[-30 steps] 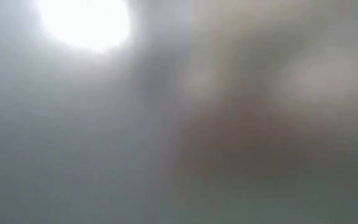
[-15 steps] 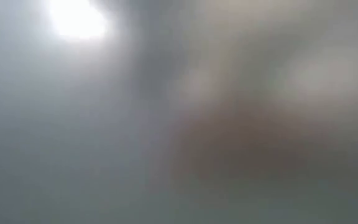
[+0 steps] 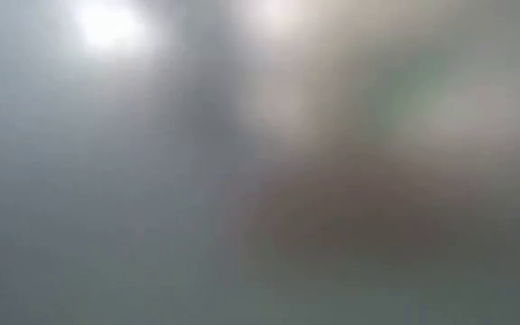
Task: Sort Maruchan noodles
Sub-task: Put the top left orange noodle pack into the transparent bin
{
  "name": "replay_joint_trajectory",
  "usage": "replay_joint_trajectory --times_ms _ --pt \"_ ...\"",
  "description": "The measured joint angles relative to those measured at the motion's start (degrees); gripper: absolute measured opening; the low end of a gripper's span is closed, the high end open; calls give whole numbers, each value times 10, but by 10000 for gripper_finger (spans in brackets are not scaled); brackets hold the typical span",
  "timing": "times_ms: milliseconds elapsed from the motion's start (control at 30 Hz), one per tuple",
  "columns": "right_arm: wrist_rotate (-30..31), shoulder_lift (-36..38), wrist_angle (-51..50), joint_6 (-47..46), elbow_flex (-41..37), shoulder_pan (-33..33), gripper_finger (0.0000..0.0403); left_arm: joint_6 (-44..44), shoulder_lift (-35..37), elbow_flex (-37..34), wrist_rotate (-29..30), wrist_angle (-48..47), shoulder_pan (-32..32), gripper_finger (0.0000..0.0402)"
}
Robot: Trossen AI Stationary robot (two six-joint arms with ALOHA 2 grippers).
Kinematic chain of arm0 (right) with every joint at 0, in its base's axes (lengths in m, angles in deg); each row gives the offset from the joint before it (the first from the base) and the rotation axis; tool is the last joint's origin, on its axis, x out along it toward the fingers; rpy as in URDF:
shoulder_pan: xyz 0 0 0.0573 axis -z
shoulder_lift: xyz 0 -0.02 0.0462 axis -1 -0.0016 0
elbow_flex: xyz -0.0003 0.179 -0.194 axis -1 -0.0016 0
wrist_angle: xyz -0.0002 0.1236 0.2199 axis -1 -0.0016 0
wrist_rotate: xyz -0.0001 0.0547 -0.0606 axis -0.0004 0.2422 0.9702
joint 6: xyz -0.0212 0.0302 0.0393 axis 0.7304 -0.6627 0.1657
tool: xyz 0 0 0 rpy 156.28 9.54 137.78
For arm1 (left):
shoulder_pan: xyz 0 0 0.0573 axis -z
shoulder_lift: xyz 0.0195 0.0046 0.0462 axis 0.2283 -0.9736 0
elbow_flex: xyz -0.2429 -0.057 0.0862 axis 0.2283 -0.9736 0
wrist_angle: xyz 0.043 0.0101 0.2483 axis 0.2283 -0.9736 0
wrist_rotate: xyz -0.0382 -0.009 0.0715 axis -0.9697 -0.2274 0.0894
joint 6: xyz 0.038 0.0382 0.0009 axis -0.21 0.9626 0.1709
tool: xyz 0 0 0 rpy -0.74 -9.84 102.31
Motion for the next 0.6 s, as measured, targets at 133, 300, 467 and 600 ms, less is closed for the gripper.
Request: replay_joint_trajectory --times_ms 133,300,467,600 --pt "1 0 0 -25 0 0 139 12 1 -14 1 5 -13 75" --pt "-84 26 -38 -111 0 8 139 14 1 -29 1 24 -17 75" --pt "-316 72 -48 -197 -3 52 139 27 0 -30 5 29 -18 75" --pt "-424 84 7 -304 -17 83 139 45 -1 -31 9 40 -18 75"
